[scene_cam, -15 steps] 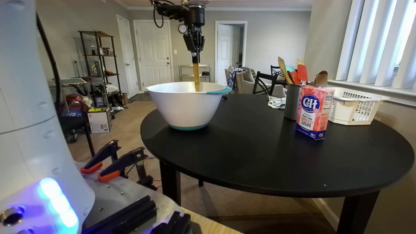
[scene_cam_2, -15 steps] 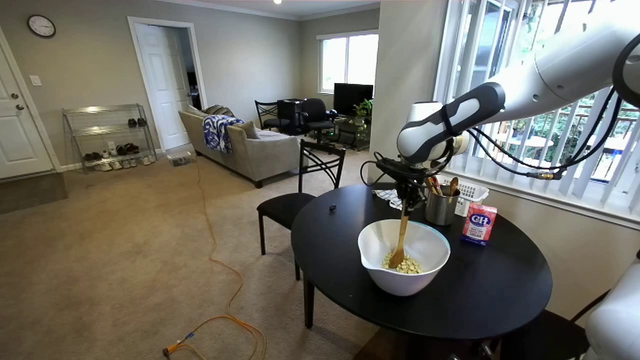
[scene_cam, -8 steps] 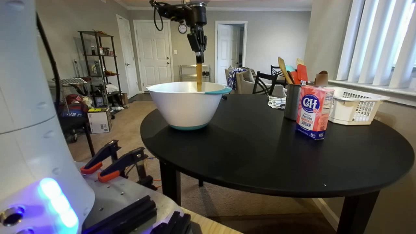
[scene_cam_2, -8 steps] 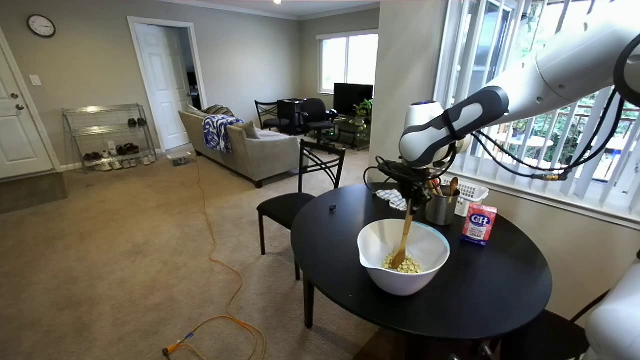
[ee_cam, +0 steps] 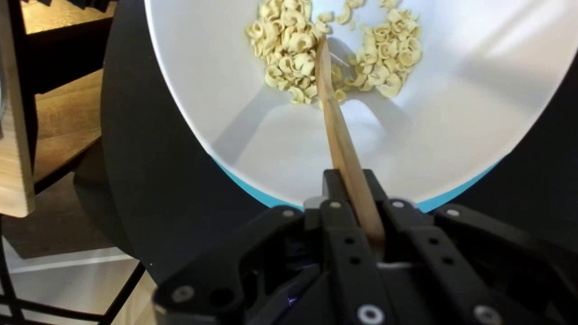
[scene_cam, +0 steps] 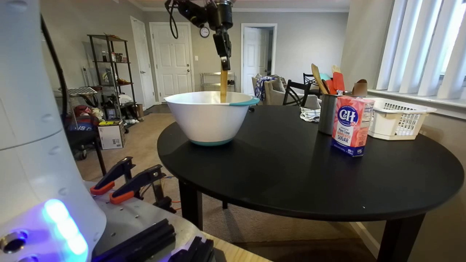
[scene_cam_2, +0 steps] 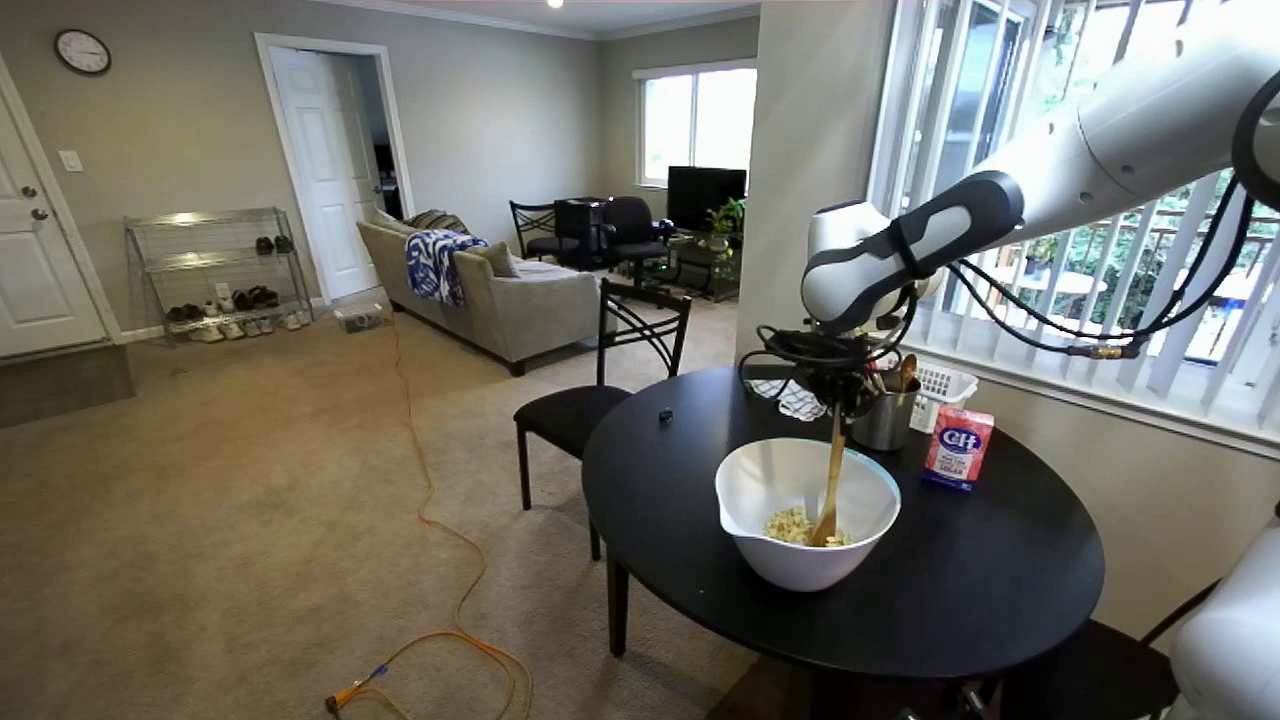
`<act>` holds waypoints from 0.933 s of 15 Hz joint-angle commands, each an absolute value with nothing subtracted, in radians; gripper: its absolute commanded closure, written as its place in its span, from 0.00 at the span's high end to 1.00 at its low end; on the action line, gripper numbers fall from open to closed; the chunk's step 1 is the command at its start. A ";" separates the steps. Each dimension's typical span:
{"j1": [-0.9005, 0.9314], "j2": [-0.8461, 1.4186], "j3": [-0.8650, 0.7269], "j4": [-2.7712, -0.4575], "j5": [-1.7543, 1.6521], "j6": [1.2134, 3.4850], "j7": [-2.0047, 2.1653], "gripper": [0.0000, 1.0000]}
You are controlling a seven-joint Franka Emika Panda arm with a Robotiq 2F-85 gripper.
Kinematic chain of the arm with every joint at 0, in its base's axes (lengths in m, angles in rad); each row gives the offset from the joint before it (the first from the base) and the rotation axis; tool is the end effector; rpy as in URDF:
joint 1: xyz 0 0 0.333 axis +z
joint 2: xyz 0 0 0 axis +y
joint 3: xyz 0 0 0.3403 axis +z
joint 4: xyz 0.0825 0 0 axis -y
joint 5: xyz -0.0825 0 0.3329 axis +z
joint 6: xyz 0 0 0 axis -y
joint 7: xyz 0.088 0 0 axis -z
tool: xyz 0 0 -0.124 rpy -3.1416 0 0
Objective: Use the spoon to stir in the bowl
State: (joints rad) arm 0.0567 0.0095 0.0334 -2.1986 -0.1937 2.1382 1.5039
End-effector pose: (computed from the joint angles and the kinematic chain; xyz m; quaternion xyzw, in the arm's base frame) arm 0.4812 0.0324 0.4117 0.7919 -0.6044 0.0326 0.0804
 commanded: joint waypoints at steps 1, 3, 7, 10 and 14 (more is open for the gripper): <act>0.051 0.004 0.036 -2.197 -0.200 2.053 1.383 0.03; 0.060 -0.004 0.046 -2.196 -0.183 2.045 1.354 0.03; 0.081 -0.004 0.070 -2.205 -0.128 2.113 1.415 0.03; 0.080 0.008 0.071 -2.206 -0.140 2.172 1.465 0.03; 0.079 0.006 0.068 -2.211 -0.193 2.220 1.547 0.03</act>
State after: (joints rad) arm 0.0802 0.0085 0.0666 -2.1875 -0.1570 2.1479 1.4758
